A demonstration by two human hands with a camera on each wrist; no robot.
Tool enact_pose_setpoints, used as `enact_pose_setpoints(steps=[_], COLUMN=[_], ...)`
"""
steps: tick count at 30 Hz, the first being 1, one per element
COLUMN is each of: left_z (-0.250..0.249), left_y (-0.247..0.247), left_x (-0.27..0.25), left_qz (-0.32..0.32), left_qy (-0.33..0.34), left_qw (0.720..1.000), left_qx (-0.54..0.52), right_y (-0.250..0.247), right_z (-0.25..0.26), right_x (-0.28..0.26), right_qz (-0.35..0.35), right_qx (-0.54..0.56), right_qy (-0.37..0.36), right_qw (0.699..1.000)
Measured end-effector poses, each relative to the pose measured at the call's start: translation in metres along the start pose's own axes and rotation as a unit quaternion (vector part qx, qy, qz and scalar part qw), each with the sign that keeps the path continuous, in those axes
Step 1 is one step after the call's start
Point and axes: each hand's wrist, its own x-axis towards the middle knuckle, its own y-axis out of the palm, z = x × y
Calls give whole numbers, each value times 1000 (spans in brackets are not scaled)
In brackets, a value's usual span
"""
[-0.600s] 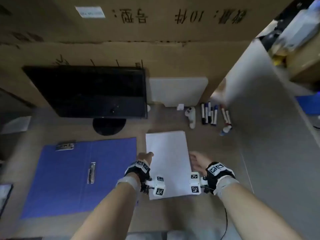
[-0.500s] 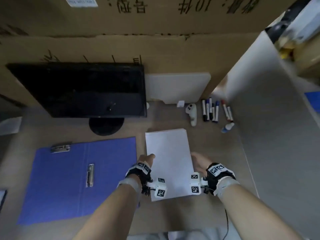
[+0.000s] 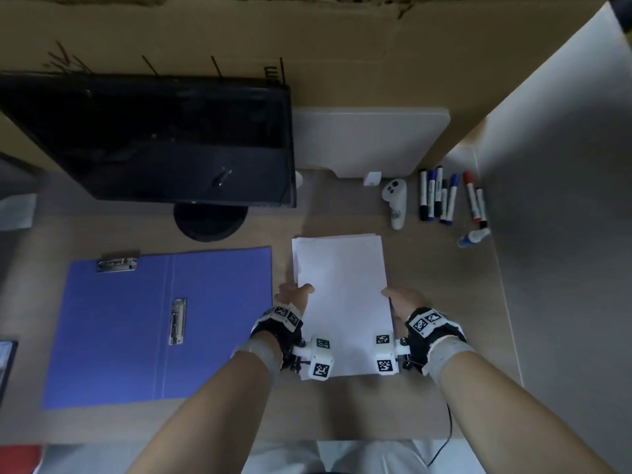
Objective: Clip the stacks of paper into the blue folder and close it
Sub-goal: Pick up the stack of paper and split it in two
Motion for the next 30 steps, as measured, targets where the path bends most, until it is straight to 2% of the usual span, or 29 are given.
enact_pose_setpoints(steps=[3, 5, 11, 16, 20, 23, 27, 30], left_z=[5, -6, -3, 1, 1, -3, -1, -8], left_y=[9, 4, 14, 22, 15, 11, 11, 9], left_x=[4, -16, -34, -35, -32, -33, -38, -48], left_qz=[-24, -40, -50, -9, 21, 34, 74, 87], left_qy=[-7, 3, 12, 31, 30, 58, 105, 137], left_qw=[999, 999, 996, 999, 998, 997, 992, 986], left_qx=[25, 31, 79, -7, 59, 49, -10, -41], right_y=[-3, -4, -6, -8, -10, -12, -17, -24], right_z=[-8, -11, -37, -10, 0, 0, 2, 6], right_x=[20, 26, 73, 28, 4, 0, -10, -18], right_qz=[7, 12, 35, 33, 42, 49, 6, -19], right_qx=[3, 14, -16, -23, -39, -25, -8, 57], right_qy=[11, 14, 7, -9, -42, -43, -44, -51], right_qw=[1000, 1000, 999, 999, 997, 998, 999, 997])
